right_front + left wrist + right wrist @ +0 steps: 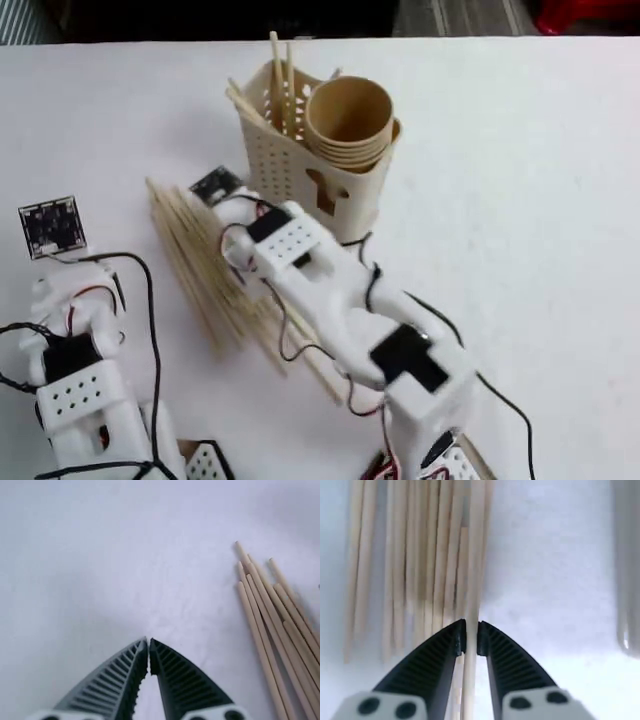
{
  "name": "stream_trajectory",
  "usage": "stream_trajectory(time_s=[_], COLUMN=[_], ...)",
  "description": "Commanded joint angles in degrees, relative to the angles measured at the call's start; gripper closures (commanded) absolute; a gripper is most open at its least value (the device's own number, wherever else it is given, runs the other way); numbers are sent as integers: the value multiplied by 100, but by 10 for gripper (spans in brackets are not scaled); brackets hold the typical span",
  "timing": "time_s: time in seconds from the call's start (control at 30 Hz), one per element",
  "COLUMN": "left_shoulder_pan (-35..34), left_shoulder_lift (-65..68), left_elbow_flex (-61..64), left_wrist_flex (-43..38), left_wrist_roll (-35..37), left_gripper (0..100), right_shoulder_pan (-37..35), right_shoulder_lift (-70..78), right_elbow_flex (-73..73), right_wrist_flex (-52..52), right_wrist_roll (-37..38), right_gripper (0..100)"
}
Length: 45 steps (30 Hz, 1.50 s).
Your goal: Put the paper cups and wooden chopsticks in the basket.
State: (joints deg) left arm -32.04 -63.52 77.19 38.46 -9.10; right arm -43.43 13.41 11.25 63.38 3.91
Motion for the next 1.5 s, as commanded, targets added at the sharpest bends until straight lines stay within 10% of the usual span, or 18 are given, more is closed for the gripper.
stream_trajectory(time_s=[0.0, 0.63, 1.47], left_shoulder_pan=[-31, -31, -31], left_shoulder_lift=[-92, -92, -92], left_elbow_flex=[-26, -26, -26], left_wrist_flex=[-123, -123, -123], left_wrist_roll=[35, 35, 35], left_gripper=[964, 964, 964], right_shoulder_pan=[198, 286, 1402], right_shoulder_lift=[-1086, -5648, -3952], right_elbow_flex=[422, 2198, 2180], right_wrist_flex=[-119, -2035, -8382], right_wrist_roll=[202, 404, 404], right_gripper=[981, 981, 981])
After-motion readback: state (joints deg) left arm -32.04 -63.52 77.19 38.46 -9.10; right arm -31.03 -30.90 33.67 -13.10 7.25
